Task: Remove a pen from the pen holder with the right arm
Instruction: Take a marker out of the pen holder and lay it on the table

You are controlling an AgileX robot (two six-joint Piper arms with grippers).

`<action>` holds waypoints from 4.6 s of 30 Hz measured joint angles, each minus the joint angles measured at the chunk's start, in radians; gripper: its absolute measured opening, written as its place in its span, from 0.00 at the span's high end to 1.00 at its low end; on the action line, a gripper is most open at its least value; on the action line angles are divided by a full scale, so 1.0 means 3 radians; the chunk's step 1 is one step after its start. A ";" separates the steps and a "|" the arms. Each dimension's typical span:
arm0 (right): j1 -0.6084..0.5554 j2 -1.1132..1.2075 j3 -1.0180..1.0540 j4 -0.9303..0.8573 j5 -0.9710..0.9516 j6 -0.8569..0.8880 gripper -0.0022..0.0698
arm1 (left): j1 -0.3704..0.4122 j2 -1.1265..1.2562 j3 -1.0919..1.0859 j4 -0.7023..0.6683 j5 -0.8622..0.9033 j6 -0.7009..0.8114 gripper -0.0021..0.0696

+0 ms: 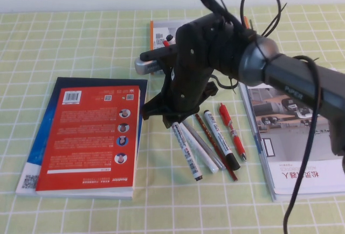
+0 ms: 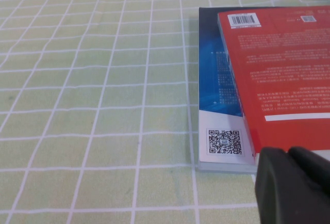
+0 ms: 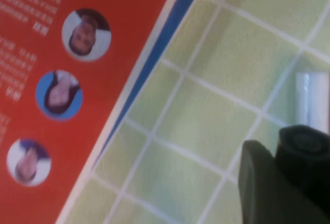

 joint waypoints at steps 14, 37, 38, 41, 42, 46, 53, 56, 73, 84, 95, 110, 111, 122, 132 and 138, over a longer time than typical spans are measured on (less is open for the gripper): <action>0.0000 0.0248 -0.0014 0.0030 -0.0343 -0.0055 0.84 | 0.0000 0.0000 0.0000 0.0000 0.0000 0.0000 0.98; -0.0025 0.0193 -0.0014 -0.0207 -0.0233 -0.0070 0.56 | 0.0000 0.0000 0.0000 0.0000 0.0000 0.0000 0.98; -0.0025 0.0158 -0.0014 -0.0207 -0.0194 -0.0070 0.57 | 0.0000 0.0000 0.0000 0.0000 0.0000 0.0000 0.98; -0.0025 -0.0042 0.0002 -0.0275 -0.0031 -0.0076 0.62 | 0.0000 0.0000 0.0000 0.0000 0.0000 0.0000 0.98; -0.0025 -0.0143 0.0040 -0.0300 0.0006 -0.0076 0.66 | 0.0000 0.0000 0.0000 0.0000 0.0000 0.0000 0.98; -0.0019 -0.0698 0.0446 -0.0366 -0.0023 -0.0077 0.82 | 0.0000 0.0000 0.0000 0.0000 0.0000 0.0000 0.98; -0.0019 -0.1760 0.1463 -0.0456 -0.0279 -0.0071 0.97 | 0.0000 0.0000 0.0000 0.0000 0.0000 0.0000 0.98; -0.0025 -0.2169 0.1807 -0.0554 -0.0341 0.0005 0.98 | 0.0000 0.0000 0.0000 0.0000 0.0000 0.0000 0.98; -0.0025 -0.4334 0.3463 -0.0475 -0.0346 0.0319 0.99 | 0.0000 0.0000 0.0000 0.0000 0.0000 0.0000 0.98; -0.0025 -0.4650 0.3542 -0.0465 0.0351 0.0319 0.99 | 0.0000 0.0000 0.0000 0.0000 0.0000 0.0000 0.98; -0.0622 -0.4945 0.4337 -0.0880 -0.1069 0.0319 0.99 | 0.0000 0.0000 0.0000 0.0002 0.0000 0.0000 0.98; -0.2259 -0.6685 0.6603 -0.1034 -0.3305 0.0319 0.99 | 0.0000 0.0000 0.0000 0.0002 0.0000 0.0000 0.98; -0.2273 -0.6764 0.6620 -0.1034 -0.3289 0.0319 0.99 | 0.0000 0.0000 0.0000 0.0002 0.0000 0.0000 0.98; -0.2286 -0.7345 0.6637 -0.1039 -0.2942 0.0319 0.99 | 0.0000 0.0000 0.0000 0.0002 0.0000 0.0000 0.98; -0.2286 -0.7345 0.6651 -0.0619 -0.2919 -0.0033 0.99 | 0.0000 0.0000 0.0000 0.0002 0.0000 0.0000 0.98; -0.2286 -0.7345 0.6666 0.0235 -0.2726 -0.1174 0.99 | 0.0000 0.0000 0.0000 0.0002 0.0000 0.0000 0.98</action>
